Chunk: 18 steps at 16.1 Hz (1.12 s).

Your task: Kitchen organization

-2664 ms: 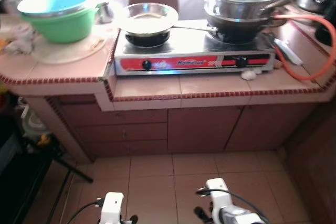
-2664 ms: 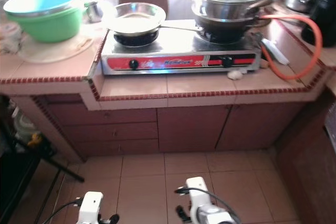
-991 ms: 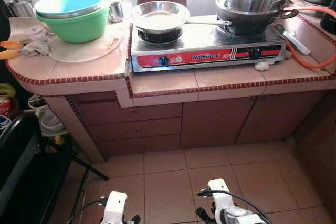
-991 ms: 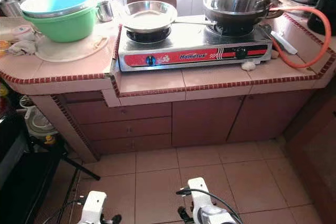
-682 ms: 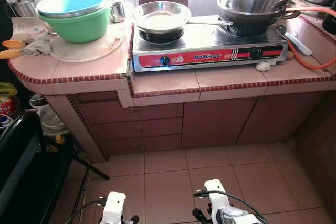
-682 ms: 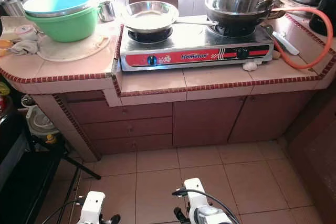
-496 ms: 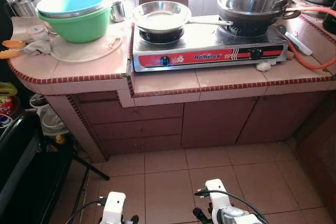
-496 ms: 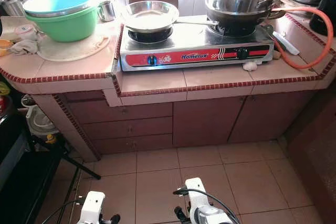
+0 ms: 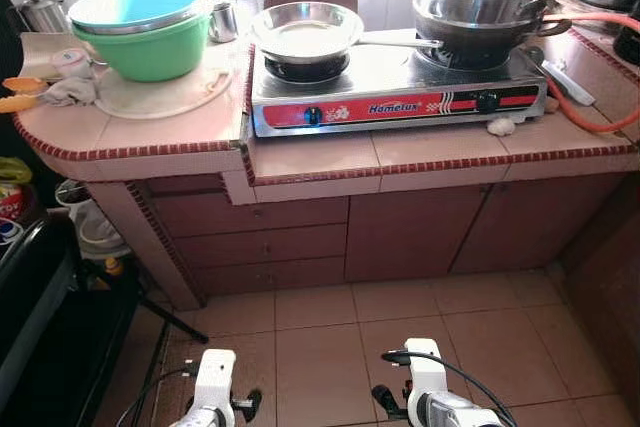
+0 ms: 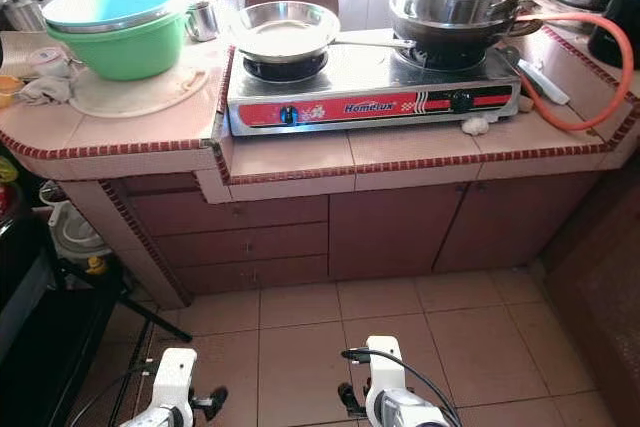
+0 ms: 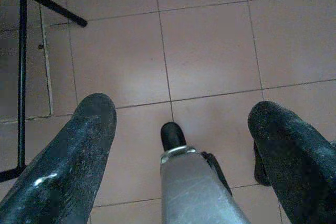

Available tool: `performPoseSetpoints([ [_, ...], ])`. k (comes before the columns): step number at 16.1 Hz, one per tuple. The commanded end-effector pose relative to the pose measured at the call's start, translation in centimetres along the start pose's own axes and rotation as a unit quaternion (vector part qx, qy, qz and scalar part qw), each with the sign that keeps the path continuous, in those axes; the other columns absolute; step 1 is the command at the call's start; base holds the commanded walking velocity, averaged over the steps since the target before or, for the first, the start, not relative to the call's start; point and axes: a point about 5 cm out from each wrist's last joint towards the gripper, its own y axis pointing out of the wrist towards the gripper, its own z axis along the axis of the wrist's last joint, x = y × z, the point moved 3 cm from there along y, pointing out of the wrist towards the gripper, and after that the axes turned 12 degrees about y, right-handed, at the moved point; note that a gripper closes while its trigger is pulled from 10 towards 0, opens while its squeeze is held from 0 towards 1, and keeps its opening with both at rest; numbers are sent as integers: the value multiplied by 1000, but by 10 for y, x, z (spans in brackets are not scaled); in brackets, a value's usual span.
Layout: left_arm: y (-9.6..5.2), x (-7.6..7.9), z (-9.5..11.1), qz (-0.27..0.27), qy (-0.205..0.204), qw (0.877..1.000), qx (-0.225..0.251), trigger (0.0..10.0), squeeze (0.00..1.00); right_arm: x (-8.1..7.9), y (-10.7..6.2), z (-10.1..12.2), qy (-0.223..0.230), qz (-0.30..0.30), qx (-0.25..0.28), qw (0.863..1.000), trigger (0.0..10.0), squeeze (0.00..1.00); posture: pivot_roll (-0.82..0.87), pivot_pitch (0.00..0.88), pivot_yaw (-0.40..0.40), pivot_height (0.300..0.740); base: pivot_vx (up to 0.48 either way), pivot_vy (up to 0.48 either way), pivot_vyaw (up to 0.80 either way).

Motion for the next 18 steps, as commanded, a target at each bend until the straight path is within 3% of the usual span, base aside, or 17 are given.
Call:
performPoseSetpoints([
  [1,-1,-1,-5,6,7,1000,-11,10000,0,-2,0,4,-3,2,6,1000,10000,0,-141,27,59,740,0,0,0],
  [18,-2,3,-12,-5,6,1000,-19,10000,0,3,0,-3,-45,-12,-1,999,10000,0,-133,27,51,740,0,0,0],
])
